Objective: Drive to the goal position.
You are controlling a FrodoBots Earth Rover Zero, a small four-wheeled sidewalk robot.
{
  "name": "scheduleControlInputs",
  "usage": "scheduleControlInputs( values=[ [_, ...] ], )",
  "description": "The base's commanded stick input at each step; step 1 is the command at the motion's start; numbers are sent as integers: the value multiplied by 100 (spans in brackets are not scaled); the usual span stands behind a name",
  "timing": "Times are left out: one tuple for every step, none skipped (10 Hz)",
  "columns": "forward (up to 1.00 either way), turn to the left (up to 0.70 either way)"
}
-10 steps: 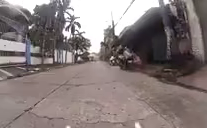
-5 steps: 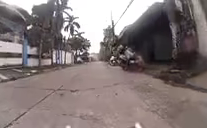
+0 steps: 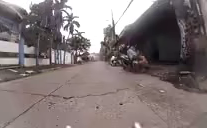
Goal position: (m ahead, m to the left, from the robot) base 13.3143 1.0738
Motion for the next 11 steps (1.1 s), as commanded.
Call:
scheduleControlInputs(
  values=[
    [70, 0],
    [70, 0],
    [70, 0],
    [70, 0],
    [70, 0],
    [70, 0],
    [70, 0],
    [70, 0],
    [70, 0],
    [70, 0],
    [70, 0]
  ],
)
